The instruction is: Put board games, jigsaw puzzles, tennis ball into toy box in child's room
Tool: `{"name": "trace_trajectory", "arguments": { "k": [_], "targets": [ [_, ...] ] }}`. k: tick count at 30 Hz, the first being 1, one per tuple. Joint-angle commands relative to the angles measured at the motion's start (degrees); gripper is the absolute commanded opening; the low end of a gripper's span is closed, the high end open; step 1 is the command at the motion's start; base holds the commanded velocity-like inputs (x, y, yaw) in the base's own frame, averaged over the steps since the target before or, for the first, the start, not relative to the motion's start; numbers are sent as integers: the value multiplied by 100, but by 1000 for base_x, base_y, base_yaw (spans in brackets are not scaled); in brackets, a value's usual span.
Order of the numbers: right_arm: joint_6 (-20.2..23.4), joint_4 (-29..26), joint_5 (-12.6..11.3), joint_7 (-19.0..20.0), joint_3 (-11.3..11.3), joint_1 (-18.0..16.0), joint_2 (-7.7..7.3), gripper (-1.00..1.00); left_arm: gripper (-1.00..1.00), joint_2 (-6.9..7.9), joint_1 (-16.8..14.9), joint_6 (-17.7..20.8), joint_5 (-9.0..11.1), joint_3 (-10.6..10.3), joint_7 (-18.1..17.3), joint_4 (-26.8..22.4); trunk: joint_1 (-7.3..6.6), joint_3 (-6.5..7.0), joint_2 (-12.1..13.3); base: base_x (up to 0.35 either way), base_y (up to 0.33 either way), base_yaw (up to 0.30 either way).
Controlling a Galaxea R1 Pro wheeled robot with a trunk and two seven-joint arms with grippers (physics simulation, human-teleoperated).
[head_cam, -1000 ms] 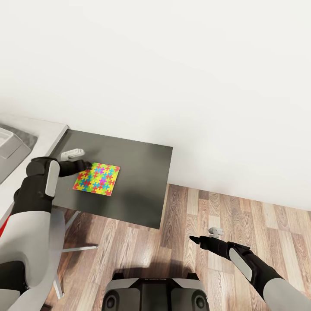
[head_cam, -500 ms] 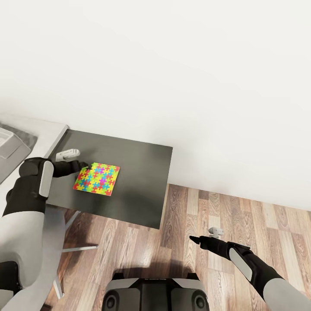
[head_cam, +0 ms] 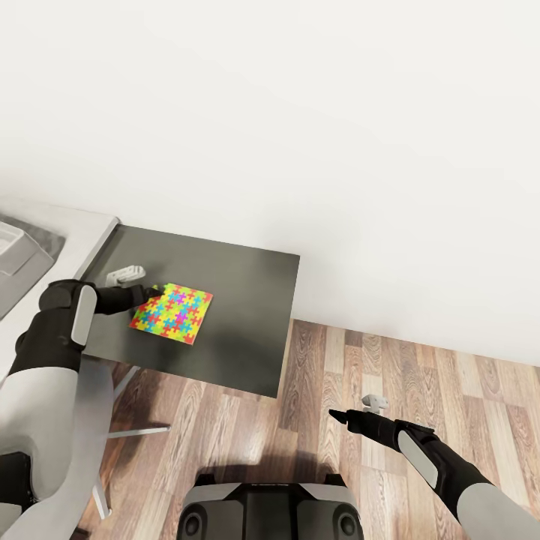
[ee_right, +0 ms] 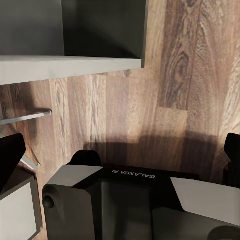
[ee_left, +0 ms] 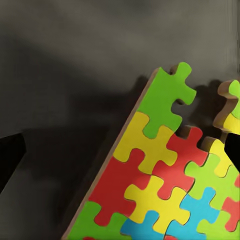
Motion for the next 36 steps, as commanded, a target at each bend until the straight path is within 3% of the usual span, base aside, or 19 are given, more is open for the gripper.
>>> {"name": "trace_trajectory", "arguments": {
  "k": [1,36],
  "targets": [
    [22,-6,-47,-5,26,-3,-7,100,100,-2,-1,20,22,6,-17,113,5,-8,-7,0,0,0],
    [22,-6,-47,-5,26,-3,-7,100,100,-52,126,65,21,-28,-539,18,5,-8,-7,0,0,0]
  ]
}}
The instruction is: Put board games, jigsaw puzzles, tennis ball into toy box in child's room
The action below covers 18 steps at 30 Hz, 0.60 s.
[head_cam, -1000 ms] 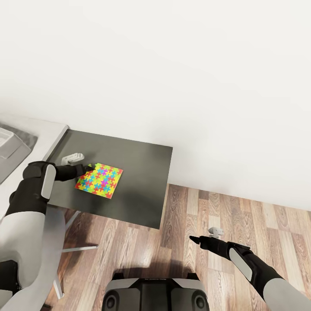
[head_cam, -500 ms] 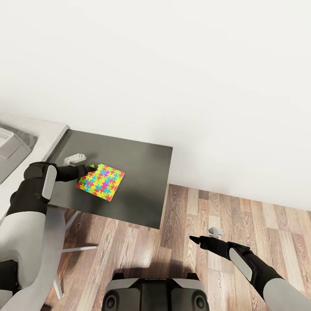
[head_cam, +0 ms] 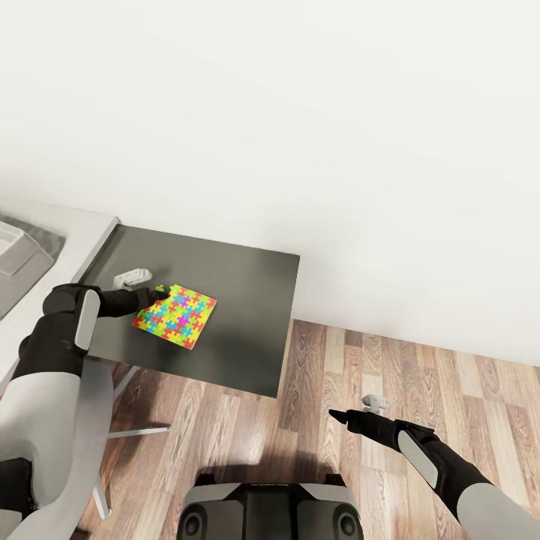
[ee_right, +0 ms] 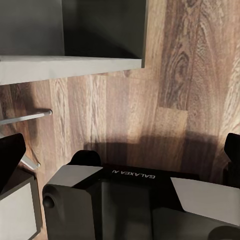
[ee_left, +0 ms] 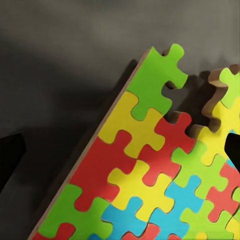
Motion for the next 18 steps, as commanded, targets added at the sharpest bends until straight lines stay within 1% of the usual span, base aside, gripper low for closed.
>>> {"name": "trace_trajectory", "arguments": {
  "k": [1,3,8,18],
  "targets": [
    [22,-6,-47,-5,26,-3,-7,100,100,-3,2,48,160,4,-22,72,5,-7,-7,0,0,0],
    [22,-6,-47,-5,26,-3,-7,100,100,-6,39,52,160,4,-88,-5,5,-7,-7,0,0,0],
    [22,-6,-47,-5,26,-3,-7,100,100,-18,95,54,160,-4,-127,-100,5,-7,-7,0,0,0],
    [22,-6,-47,-5,26,-3,-9,100,100,-23,118,62,159,-6,-147,-138,5,-7,-7,0,0,0]
  ]
}}
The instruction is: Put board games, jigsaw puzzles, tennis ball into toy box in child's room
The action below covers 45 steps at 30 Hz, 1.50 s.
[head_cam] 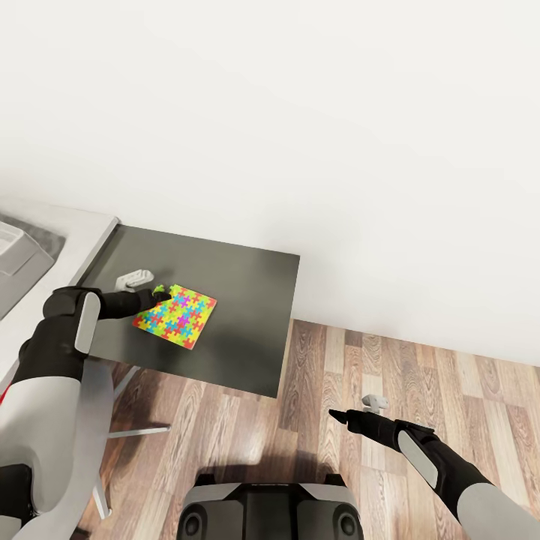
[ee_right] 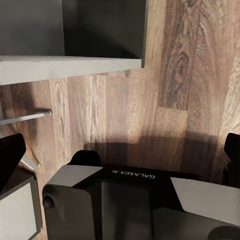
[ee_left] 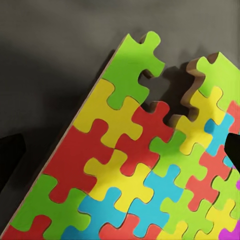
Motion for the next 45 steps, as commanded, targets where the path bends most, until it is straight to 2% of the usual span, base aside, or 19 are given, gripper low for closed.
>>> {"name": "trace_trajectory", "arguments": {
  "k": [1,4,12,38,42,45],
  "targets": [
    [22,-6,-47,-5,26,-3,-7,100,100,-2,1,36,36,3,-8,8,4,-8,-7,0,0,0],
    [22,-6,-47,-5,26,-3,-6,100,100,-2,1,39,38,-1,-37,1,4,-8,-7,0,0,0],
    [22,-6,-47,-5,26,-3,-5,100,100,-2,2,43,30,-4,-469,-3,4,-8,-7,0,0,0],
    [22,-6,-55,-5,26,-3,-5,100,100,-18,10,43,81,-20,-726,-65,4,-8,-7,0,0,0],
    [20,-6,-54,-5,26,-3,-7,100,100,-19,23,43,81,-101,-983,-64,4,-8,-7,0,0,0],
    [22,-6,-54,-5,26,-3,-6,100,100,-13,40,43,80,-273,-1115,-64,4,-8,-7,0,0,0]
  ]
}}
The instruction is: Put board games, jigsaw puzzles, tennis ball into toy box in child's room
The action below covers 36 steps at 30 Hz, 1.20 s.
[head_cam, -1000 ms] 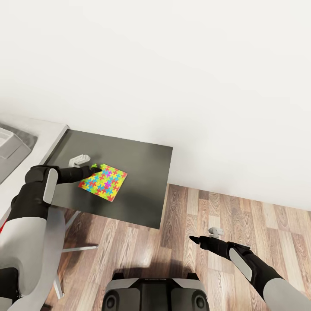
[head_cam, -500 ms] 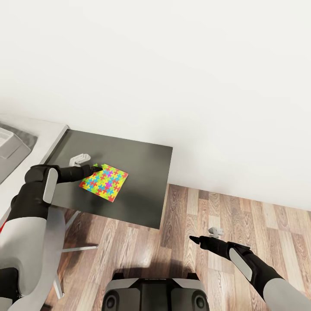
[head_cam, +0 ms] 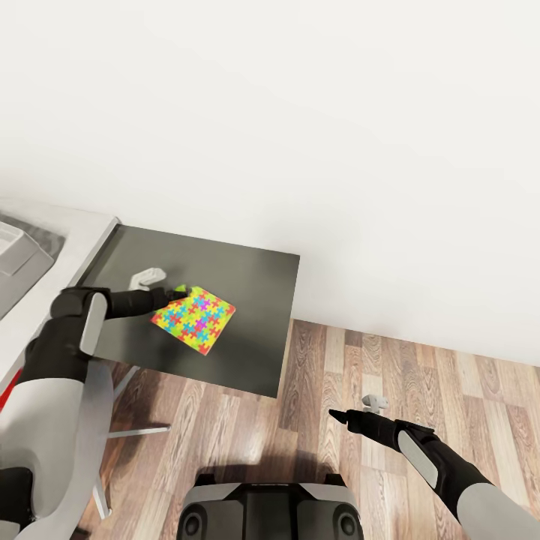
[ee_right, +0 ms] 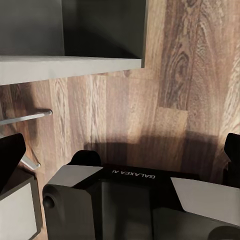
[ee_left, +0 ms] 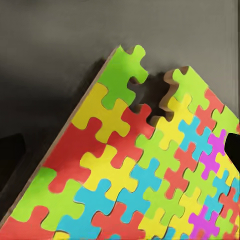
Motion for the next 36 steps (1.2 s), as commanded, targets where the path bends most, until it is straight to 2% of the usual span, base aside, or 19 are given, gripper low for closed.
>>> {"name": "trace_trajectory", "arguments": {
  "k": [1,21,27,32,36],
  "targets": [
    [22,-6,-48,-5,26,-3,-7,100,100,0,0,37,12,-22,-27,-1,3,-7,-9,0,0,0],
    [23,-6,-49,-5,26,-3,-11,100,100,-7,85,37,21,-83,-104,0,3,-7,-9,0,0,0],
    [23,-6,-49,-5,26,-3,-13,100,100,-7,89,37,15,-91,-511,2,3,-7,-9,0,0,0],
    [23,-6,-49,-5,26,-3,-13,100,100,-5,90,37,11,-385,-719,7,3,-7,-9,0,0,0],
    [23,-6,-49,-5,26,-3,-13,100,100,-6,90,37,19,-445,-754,8,3,-7,-9,0,0,0]
  ]
}}
